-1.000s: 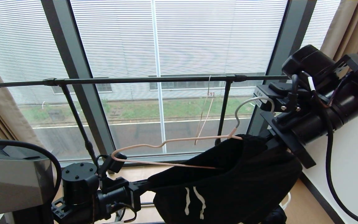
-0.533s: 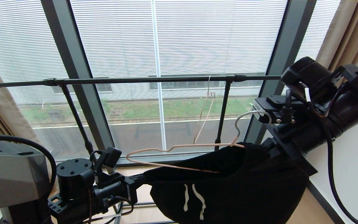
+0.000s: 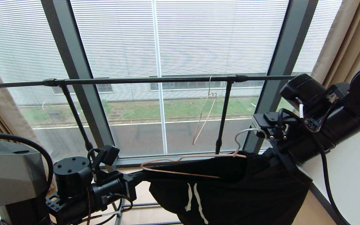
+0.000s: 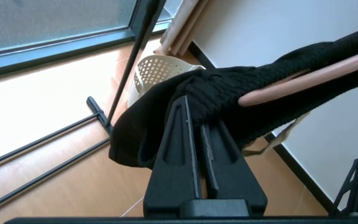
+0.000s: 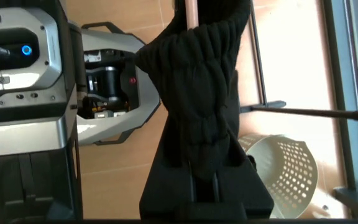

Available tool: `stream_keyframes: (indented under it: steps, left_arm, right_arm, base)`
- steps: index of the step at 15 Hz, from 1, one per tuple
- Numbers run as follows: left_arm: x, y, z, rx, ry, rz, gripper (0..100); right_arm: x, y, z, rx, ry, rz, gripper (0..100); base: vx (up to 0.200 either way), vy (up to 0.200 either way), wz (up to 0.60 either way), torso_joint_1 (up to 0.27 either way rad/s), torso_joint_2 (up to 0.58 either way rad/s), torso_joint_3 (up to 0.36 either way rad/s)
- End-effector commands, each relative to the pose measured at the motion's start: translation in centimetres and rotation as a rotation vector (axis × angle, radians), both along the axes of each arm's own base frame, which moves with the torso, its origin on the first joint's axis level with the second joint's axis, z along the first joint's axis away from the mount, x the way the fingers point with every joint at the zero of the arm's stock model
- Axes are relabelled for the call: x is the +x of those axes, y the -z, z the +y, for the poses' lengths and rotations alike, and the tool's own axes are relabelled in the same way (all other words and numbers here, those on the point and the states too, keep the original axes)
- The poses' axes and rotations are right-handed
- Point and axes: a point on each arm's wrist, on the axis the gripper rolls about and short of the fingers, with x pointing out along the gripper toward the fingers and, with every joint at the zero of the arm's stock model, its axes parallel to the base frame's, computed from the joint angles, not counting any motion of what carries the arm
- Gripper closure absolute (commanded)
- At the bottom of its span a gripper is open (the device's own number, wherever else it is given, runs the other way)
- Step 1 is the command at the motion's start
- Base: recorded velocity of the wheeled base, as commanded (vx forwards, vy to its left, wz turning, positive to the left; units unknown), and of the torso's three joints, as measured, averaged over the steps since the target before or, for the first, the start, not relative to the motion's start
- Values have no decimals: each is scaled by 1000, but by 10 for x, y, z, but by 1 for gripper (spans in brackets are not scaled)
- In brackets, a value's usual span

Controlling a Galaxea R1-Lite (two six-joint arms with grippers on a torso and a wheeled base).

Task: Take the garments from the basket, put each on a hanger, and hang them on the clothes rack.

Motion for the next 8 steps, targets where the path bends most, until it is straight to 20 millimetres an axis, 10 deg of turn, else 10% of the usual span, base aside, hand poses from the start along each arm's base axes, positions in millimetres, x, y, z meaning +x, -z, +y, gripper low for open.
stream_keyframes:
  steps: [1, 8]
  left_arm:
    - [1, -1, 1, -2, -6, -3, 100]
    - [1, -1, 2, -2, -7, -5, 100]
  right_arm:
    - [2, 3, -1, -15, 9, 5, 100]
    - [13, 21, -10, -95, 57, 39, 100]
  base:
    - [0, 0, 0, 0, 0, 0]
    - [0, 0, 0, 0, 0, 0]
